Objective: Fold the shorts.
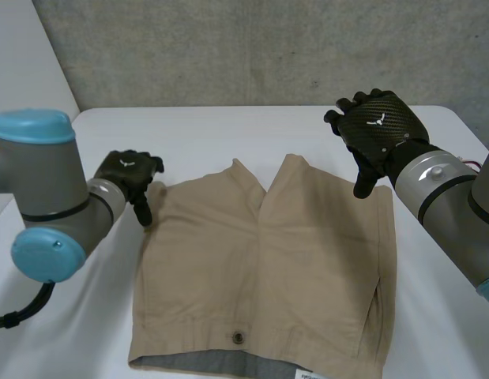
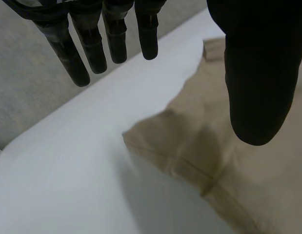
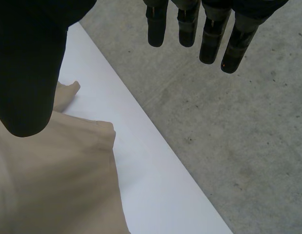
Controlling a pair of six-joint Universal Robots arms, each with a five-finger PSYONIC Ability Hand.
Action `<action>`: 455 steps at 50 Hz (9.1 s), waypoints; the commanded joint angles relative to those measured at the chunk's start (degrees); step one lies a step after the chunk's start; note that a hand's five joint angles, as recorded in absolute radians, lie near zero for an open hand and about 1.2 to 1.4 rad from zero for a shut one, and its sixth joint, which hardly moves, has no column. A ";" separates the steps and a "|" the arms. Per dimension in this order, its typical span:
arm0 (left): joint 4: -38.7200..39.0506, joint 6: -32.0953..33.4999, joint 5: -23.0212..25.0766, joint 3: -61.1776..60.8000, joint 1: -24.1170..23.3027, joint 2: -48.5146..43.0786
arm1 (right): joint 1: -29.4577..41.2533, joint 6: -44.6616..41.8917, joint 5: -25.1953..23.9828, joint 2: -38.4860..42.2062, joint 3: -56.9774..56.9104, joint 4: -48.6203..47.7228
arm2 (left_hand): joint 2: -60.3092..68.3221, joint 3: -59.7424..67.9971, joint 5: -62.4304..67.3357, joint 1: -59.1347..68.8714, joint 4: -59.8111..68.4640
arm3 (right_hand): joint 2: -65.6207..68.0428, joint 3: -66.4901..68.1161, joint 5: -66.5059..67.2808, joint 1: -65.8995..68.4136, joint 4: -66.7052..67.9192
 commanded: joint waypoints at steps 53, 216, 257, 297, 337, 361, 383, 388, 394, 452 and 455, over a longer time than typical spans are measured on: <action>30.38 1.51 -5.90 17.16 -24.08 -0.49 | -3.66 0.99 5.63 -0.06 -4.94 -0.37 | 61.54 61.59 61.30 61.42 61.41 | -1.66 -1.92 -3.66 -0.28 -3.34; 4.02 -33.12 -6.34 12.92 -24.44 -17.81 | -7.88 -22.46 -17.22 18.13 -7.84 3.85 | 7.90 7.95 7.66 7.78 7.77 | 10.88 10.61 8.88 12.26 9.20; 6.39 -26.45 -9.68 12.94 -21.90 -8.43 | -11.04 -5.53 -16.87 12.34 -1.33 3.59 | 61.54 61.59 61.30 61.42 61.41 | 7.02 6.75 5.02 8.40 5.34; 6.57 -17.57 -4.40 -4.82 -9.94 7.40 | 11.10 26.57 -9.49 12.07 6.93 -2.12 | 19.52 19.57 19.28 19.40 19.39 | 8.01 7.74 6.00 9.38 6.33; 6.57 -17.56 -3.27 -22.58 5.26 26.92 | 20.07 17.87 1.06 30.35 -7.22 -5.29 | 10.43 10.47 10.18 10.30 10.30 | 37.27 37.01 35.27 38.65 35.59; 5.60 -5.18 12.99 -33.74 20.47 28.59 | 18.14 17.51 1.50 25.52 -8.10 -6.26 | 10.76 10.81 10.52 10.64 10.63 | 68.34 68.08 66.34 69.72 66.66; 5.78 -3.77 17.57 -33.31 20.38 16.21 | 12.25 18.22 1.68 20.86 -6.61 -6.43 | 11.44 11.48 11.19 11.31 11.30 | 68.34 68.08 66.34 69.72 66.66; 5.42 -3.77 17.57 -32.34 18.10 13.65 | 12.16 18.22 1.68 20.95 -6.52 -6.52 | 11.44 11.48 11.19 11.31 11.30 | 68.34 68.08 66.34 69.72 66.66; 5.60 -3.85 17.57 -32.43 17.48 13.57 | 11.72 18.30 1.94 21.13 -6.35 -6.52 | 11.60 11.65 11.36 11.48 11.47 | 68.34 68.08 66.34 69.72 66.66; 5.51 -9.65 7.55 -19.25 3.95 15.59 | 2.67 15.41 -0.43 9.53 -0.55 9.73 | 61.54 61.59 61.30 61.42 61.41 | 23.34 23.07 21.34 24.72 21.66; 5.42 -9.65 7.46 -17.75 3.60 13.92 | 2.58 15.49 -0.78 8.04 0.42 12.02 | 61.54 61.59 61.30 61.42 61.41 | 19.81 19.54 17.81 21.19 18.13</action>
